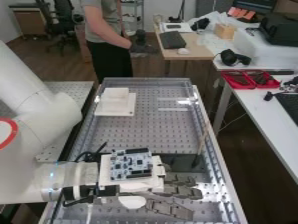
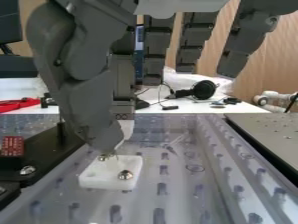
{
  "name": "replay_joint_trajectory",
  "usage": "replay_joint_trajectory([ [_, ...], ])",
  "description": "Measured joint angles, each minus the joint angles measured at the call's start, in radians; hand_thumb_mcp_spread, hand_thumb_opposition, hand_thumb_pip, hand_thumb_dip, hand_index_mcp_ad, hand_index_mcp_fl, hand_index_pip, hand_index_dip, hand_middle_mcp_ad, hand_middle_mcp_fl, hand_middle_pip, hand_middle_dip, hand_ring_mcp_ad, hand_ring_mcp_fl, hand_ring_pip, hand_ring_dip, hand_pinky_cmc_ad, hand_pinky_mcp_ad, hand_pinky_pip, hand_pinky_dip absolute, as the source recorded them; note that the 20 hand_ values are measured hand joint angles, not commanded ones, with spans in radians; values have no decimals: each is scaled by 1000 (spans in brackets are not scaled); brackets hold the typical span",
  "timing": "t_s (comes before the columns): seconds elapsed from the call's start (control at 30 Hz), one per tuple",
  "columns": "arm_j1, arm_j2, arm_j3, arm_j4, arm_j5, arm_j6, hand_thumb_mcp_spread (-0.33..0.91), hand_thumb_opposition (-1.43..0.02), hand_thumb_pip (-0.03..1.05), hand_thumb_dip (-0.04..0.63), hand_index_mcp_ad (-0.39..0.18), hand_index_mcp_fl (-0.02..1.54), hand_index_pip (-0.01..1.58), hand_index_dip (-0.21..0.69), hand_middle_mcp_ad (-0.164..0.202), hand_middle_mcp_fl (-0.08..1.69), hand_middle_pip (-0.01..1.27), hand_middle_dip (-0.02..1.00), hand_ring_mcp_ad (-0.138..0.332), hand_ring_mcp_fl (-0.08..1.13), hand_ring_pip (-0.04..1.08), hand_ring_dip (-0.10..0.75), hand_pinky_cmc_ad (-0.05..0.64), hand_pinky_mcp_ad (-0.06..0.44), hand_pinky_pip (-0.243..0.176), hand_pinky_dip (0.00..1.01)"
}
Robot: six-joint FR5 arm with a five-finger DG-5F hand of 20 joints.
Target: Grab the paper clip and place it in the clear container
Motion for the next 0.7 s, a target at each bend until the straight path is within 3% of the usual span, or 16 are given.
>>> replay_joint_trajectory([
  [0.47,2,9,-15,12,4,16,478,-902,621,283,-143,487,1279,24,-26,265,119,188,63,117,101,110,281,264,84,195],
  [0.7,5,7,-14,11,5,20,480,-923,600,286,-141,590,1393,21,-26,265,122,188,63,117,101,110,281,264,84,195],
])
